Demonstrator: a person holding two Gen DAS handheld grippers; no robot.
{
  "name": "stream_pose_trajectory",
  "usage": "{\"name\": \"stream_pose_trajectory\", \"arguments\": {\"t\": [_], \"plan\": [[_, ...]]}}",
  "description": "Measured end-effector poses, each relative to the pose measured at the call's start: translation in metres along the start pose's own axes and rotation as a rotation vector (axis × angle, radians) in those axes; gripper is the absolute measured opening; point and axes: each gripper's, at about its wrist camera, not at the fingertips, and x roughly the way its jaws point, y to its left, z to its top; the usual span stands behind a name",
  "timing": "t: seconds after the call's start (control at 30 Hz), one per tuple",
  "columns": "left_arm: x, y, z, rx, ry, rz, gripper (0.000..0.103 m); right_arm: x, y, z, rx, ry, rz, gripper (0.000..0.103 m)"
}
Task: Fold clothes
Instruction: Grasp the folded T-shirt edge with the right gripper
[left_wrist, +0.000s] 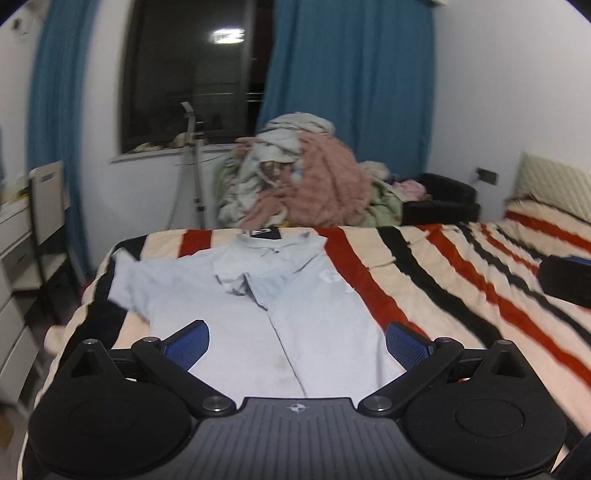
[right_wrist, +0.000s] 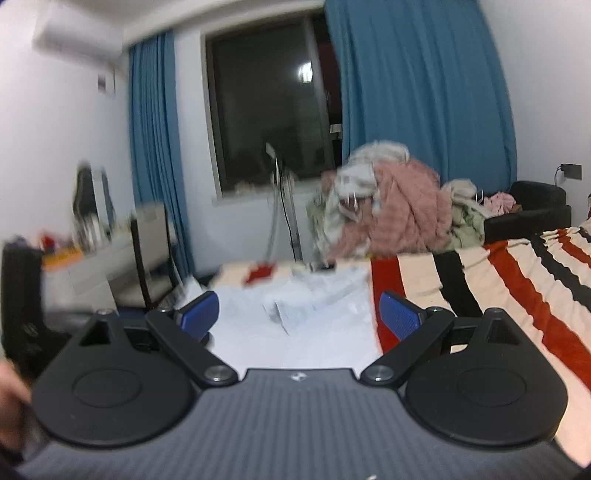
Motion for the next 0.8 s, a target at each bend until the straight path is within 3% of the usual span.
{"name": "stream_pose_trajectory", "arguments": {"t": [0.07,0.17,0.27,0.43,0.63,0.7,0.8], "plan": [[0.016,0.019,-0.004,-0.013,0.012,0.044,0.102,0.028,0.0,-0.001,-0.062,0.038,-0.032,0.095],[0.03,0.054,-0.009,-0.108,0.033,0.028,0.102,0.079,0.007,-0.003,-0.108,0.101,-0.035,0.095],[0.03,0.084,-0.015,-0.168,0.022,0.03,0.102,0.138,0.029,-0.005,-0.155,0.151,0.024,0.094],[0.027,0.136,-0.027,-0.253,-0.029,0.028,0.103,0.251,0.08,-0.026,-0.228,0.227,0.126,0.082],[0.065,0.192,-0.049,-0.404,-0.001,0.007,0.103,0.374,0.154,-0.069,-0.276,0.299,0.322,0.079],[0.076,0.208,-0.055,-0.442,0.008,0.035,0.103,0.403,0.181,-0.082,-0.305,0.322,0.372,0.073],[0.081,0.228,-0.063,-0.495,-0.042,0.023,0.103,0.438,0.22,-0.098,-0.384,0.301,0.416,0.072]]}}
